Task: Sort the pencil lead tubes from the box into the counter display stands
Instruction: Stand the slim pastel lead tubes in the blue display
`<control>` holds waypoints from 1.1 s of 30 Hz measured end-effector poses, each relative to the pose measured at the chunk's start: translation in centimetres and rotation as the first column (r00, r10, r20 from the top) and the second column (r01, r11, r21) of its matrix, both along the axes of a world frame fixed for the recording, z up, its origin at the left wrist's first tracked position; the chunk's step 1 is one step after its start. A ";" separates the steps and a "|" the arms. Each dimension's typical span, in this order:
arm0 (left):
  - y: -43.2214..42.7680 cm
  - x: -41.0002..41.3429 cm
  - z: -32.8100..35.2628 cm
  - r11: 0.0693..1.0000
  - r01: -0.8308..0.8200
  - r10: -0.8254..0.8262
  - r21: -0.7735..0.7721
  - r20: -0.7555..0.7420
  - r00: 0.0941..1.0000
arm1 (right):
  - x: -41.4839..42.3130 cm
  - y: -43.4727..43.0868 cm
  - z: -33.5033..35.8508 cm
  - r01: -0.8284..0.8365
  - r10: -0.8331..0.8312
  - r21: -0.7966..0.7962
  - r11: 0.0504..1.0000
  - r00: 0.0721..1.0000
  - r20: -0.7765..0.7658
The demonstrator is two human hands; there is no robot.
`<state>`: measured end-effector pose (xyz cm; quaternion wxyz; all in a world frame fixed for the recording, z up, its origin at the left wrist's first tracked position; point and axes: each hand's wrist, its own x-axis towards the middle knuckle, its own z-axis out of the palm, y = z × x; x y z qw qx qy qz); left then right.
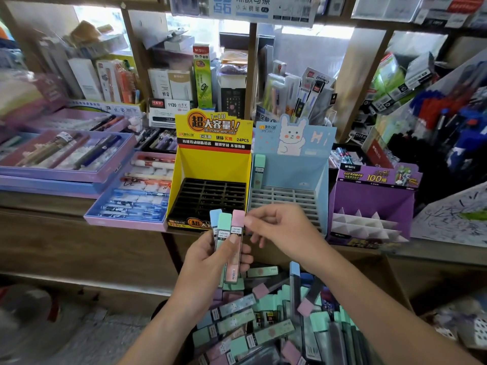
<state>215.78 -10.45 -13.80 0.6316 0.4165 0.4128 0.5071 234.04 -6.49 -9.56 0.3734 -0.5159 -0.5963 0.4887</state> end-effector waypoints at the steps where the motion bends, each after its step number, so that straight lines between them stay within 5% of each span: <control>1: 0.0 0.0 0.1 1.000 0.005 -0.005 0.001 -0.001 1.000 | -0.1 -0.1 -0.1 -0.004 0.004 -0.015 1.000 1.000 -0.003; 16: -0.1 0.0 -0.4 0.998 0.022 -0.018 0.064 -0.059 0.998 | 1.6 -0.3 0.7 0.077 -0.092 -0.080 0.994 0.976 -0.197; 20: 0.1 -0.1 -0.7 1.000 -0.017 0.018 -0.022 0.050 0.999 | 3.2 0.3 1.7 0.190 -0.190 -0.016 0.982 0.964 -0.186; 27: 0.1 -0.5 -0.7 0.999 -0.007 0.012 0.038 -0.127 0.992 | 5.2 1.8 3.1 0.326 -0.327 0.199 0.924 0.945 -0.026; 33: 0.3 -0.6 -0.6 0.998 -0.034 0.030 -0.044 -0.093 0.995 | 5.3 3.7 3.8 0.381 -0.429 0.356 0.853 0.901 0.065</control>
